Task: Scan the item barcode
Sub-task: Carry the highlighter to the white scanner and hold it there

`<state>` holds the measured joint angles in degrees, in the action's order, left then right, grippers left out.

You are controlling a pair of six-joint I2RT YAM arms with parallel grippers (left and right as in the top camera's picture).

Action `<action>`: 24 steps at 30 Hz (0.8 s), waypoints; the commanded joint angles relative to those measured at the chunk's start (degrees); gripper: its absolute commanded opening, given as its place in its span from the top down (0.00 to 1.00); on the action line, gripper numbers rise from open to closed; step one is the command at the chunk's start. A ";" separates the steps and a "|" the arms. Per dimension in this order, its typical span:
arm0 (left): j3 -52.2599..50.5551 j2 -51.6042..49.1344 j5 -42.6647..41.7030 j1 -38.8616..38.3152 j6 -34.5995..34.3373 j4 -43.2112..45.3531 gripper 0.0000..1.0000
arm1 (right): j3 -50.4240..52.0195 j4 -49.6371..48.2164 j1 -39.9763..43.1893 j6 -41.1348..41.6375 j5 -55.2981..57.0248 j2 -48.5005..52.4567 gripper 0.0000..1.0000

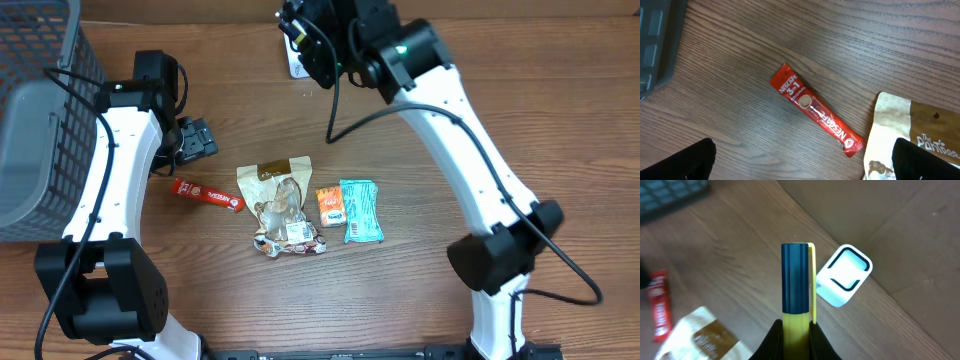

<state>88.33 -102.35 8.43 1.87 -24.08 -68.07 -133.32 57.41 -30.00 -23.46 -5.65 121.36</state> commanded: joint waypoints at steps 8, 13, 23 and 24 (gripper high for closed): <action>0.85 0.02 0.55 -0.42 -0.37 -0.02 0.00 | -0.02 -9.25 0.09 -10.95 2.73 9.68 0.96; 0.85 0.02 0.55 -0.42 -0.37 0.00 0.00 | 0.33 -21.66 0.09 -11.78 10.01 14.80 0.96; 0.85 0.02 0.55 -0.42 -0.37 -0.02 0.00 | 0.35 -48.68 0.79 -14.56 15.10 24.17 0.96; 0.85 0.02 0.55 -0.42 -0.37 0.00 0.00 | 0.35 -51.06 0.98 -14.53 15.10 25.33 0.96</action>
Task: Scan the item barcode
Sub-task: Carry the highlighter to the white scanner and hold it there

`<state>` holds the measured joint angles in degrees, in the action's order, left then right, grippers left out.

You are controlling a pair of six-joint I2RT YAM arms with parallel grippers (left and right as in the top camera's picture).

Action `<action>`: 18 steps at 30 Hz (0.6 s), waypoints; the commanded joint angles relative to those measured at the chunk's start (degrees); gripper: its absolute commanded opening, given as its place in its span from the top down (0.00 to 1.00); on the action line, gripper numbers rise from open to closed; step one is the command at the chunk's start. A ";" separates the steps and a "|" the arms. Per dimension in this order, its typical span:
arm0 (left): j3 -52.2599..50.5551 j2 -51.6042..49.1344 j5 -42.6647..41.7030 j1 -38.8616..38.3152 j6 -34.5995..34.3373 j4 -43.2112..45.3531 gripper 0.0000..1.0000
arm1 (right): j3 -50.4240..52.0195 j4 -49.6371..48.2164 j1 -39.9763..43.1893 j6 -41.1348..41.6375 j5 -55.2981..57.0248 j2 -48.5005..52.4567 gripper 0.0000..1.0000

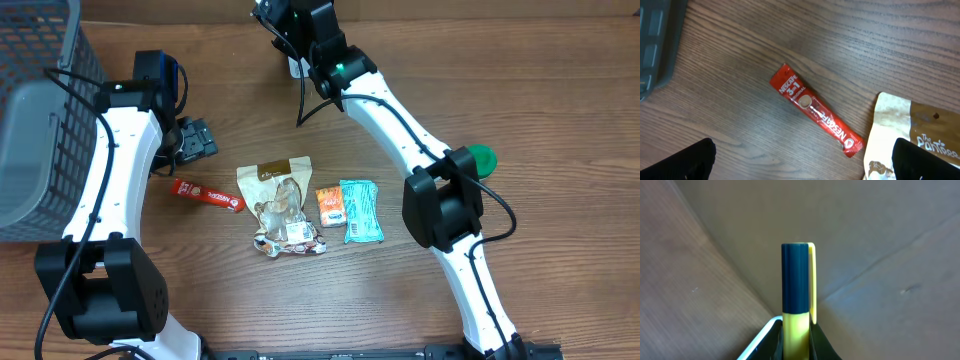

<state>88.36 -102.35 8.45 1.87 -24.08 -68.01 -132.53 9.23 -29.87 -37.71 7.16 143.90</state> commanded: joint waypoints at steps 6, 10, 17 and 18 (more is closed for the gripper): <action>0.83 0.02 0.52 -0.42 -0.37 -0.09 0.00 | -0.44 -8.44 2.40 -0.28 2.60 7.61 0.96; 0.83 0.02 0.52 -0.42 -0.37 -0.07 0.00 | -0.44 -9.66 2.95 -0.28 3.15 9.27 0.96; 0.83 0.02 0.52 -0.42 -0.37 -0.07 0.00 | -0.48 -9.25 2.64 -0.24 4.33 9.38 0.96; 0.83 0.02 0.52 -0.42 -0.37 -0.09 0.00 | -0.48 -9.20 2.45 -0.22 5.31 9.11 0.96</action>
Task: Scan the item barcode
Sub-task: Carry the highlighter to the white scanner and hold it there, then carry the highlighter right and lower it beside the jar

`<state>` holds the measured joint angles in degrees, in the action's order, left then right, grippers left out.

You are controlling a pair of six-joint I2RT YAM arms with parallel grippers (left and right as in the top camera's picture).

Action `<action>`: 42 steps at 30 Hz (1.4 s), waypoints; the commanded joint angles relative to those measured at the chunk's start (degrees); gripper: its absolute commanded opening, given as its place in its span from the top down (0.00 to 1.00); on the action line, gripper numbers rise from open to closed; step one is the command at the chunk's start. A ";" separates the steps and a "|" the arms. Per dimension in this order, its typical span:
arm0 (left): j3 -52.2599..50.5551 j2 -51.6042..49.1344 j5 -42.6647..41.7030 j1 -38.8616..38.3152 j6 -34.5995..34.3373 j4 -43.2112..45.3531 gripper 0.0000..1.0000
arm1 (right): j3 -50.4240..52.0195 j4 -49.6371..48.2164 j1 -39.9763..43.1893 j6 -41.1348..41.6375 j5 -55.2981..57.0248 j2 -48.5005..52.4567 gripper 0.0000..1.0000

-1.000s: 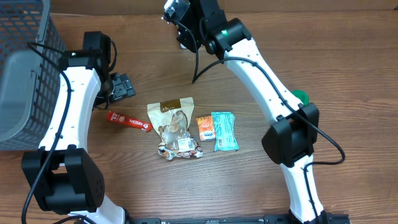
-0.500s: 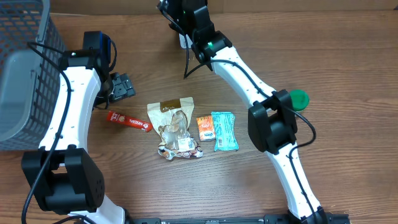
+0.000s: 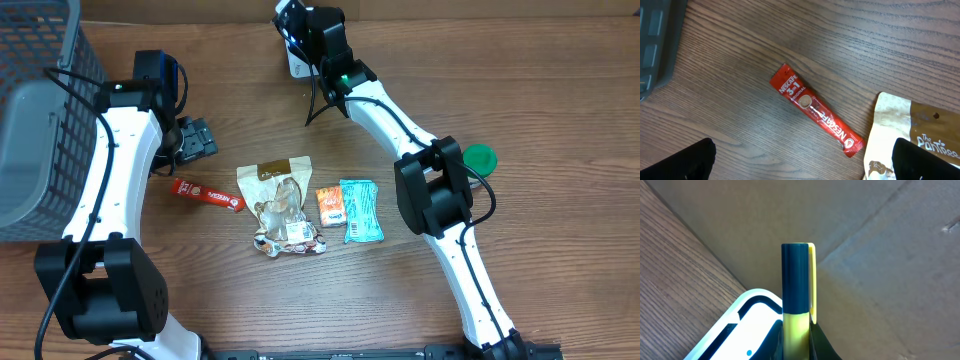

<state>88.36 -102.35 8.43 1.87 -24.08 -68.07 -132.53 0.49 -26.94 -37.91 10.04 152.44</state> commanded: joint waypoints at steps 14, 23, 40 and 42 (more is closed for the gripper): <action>0.83 0.02 0.55 -0.42 -0.37 -0.02 0.00 | -0.50 23.17 -1.66 16.57 6.97 -23.23 0.96; 0.83 0.02 0.55 -0.42 -0.37 0.00 0.00 | -0.37 65.16 3.72 36.35 -0.11 -29.24 0.93; 0.83 0.02 0.55 -0.42 -0.37 -0.02 0.00 | 30.64 75.41 16.37 48.94 -4.09 -28.94 0.89; 0.83 0.02 0.57 -0.42 -0.37 -0.02 0.00 | 34.01 72.78 17.14 48.26 -3.78 -28.94 0.89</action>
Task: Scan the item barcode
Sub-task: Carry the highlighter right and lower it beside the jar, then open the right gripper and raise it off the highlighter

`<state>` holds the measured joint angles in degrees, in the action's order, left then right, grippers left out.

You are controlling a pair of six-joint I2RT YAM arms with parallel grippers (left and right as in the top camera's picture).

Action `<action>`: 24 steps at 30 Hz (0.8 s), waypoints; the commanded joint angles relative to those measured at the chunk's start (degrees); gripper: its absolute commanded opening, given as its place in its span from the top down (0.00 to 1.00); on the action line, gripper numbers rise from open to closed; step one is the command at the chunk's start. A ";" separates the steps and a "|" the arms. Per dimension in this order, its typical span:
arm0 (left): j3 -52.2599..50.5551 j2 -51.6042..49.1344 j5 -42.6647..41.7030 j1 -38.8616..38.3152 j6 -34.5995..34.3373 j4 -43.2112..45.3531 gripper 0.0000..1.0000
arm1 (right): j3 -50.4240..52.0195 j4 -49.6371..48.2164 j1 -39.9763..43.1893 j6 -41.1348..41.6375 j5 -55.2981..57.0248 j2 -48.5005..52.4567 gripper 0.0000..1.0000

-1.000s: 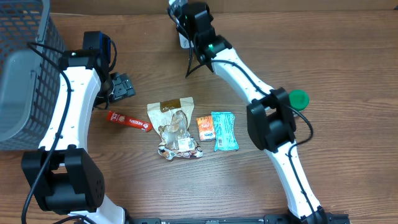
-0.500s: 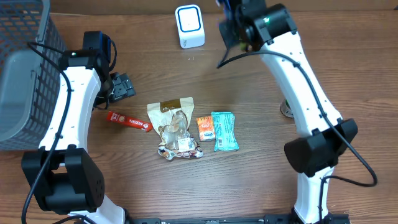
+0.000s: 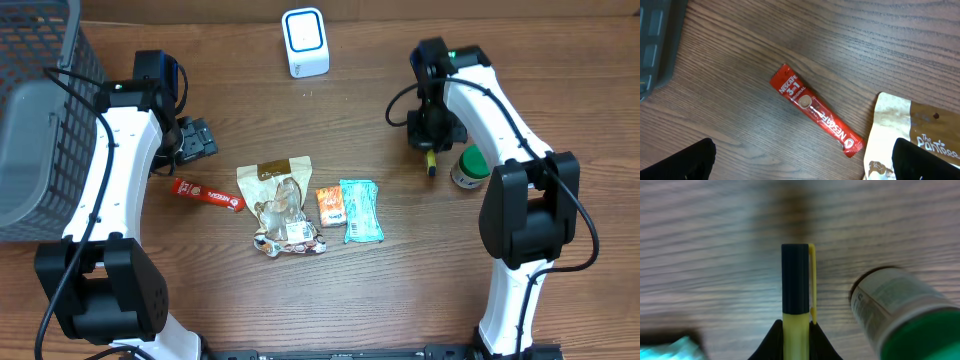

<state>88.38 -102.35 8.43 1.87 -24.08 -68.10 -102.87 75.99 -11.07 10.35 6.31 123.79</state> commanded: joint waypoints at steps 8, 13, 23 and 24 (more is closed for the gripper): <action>0.81 0.02 0.55 -0.42 -0.37 0.00 0.00 | 12.79 -8.04 3.74 -4.85 4.17 -0.28 0.65; 0.81 0.02 0.57 -0.42 -0.37 0.00 0.00 | 10.14 -7.87 3.74 -5.01 3.93 -0.59 0.40; 0.81 0.02 0.55 -0.42 -0.37 0.02 0.00 | 2.36 -5.35 -1.49 -4.81 -9.01 -4.04 0.11; 0.81 0.02 0.55 -0.42 -0.37 0.02 0.00 | 2.38 -5.20 -1.81 -4.81 -10.54 -4.04 0.00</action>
<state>88.38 -102.35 8.43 1.87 -24.08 -68.07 -99.39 70.59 -11.75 5.63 3.38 121.64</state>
